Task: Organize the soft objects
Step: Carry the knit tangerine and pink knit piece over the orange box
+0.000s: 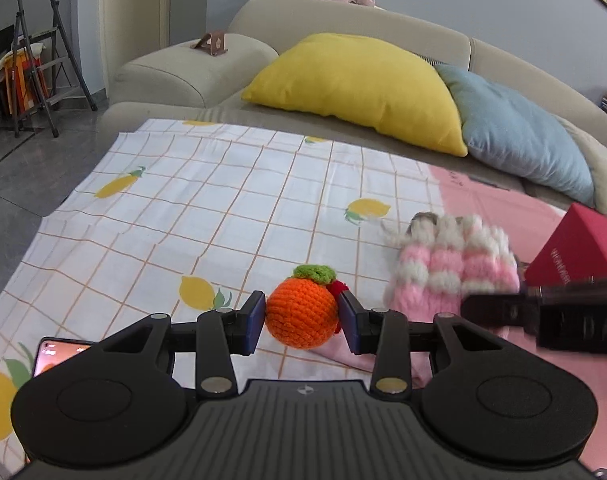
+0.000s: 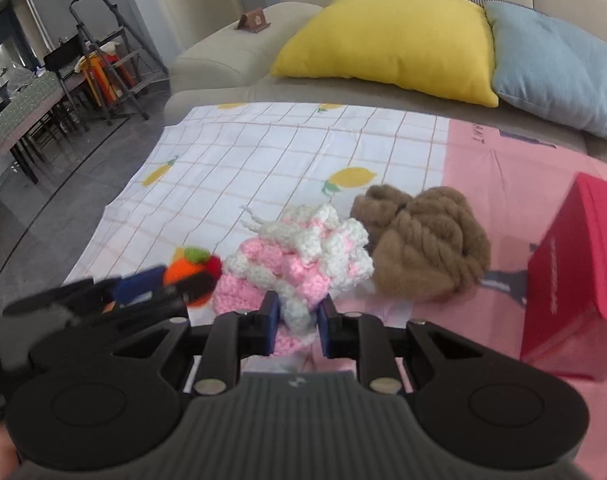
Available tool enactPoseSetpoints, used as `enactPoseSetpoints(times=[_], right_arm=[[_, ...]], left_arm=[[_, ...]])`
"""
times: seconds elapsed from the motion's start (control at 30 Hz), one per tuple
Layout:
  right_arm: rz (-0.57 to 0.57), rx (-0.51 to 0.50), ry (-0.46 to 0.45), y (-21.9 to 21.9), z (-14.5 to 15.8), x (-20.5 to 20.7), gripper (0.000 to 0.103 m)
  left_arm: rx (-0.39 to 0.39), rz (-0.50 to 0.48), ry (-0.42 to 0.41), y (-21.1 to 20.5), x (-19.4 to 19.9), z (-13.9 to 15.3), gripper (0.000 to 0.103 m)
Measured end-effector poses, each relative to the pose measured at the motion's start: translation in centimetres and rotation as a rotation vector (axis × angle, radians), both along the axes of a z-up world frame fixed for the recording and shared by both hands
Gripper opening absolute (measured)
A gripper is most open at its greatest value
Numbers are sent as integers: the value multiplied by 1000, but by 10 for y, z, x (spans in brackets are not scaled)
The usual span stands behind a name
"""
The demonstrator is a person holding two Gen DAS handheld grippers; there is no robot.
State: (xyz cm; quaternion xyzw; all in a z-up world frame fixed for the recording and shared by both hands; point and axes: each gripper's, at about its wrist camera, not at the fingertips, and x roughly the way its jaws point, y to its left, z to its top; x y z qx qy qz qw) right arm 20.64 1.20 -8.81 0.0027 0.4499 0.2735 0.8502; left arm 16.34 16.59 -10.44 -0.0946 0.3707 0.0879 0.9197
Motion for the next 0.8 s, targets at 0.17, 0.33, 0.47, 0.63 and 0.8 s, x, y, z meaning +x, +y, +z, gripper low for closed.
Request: enactPoseSetpoints(times=[0.17, 0.33, 0.47, 0.63, 0.8], right_arm=[[-38, -10, 11, -32, 6, -29, 19], [-76, -16, -12, -72, 15, -54, 19], [-106, -17, -45, -106, 24, -74, 19], [-138, -40, -86, -147, 27, -100, 19], [-206, -41, -89, -187, 25, -123, 19]], left_arm=[[-39, -9, -4, -16, -20, 23, 45], [-27, -80, -5, -49, -39, 40, 45], [-10, -151, -11, -79, -53, 51, 45], [26, -251, -35, -118, -67, 67, 45], [59, -350, -50, -159, -81, 78, 45]])
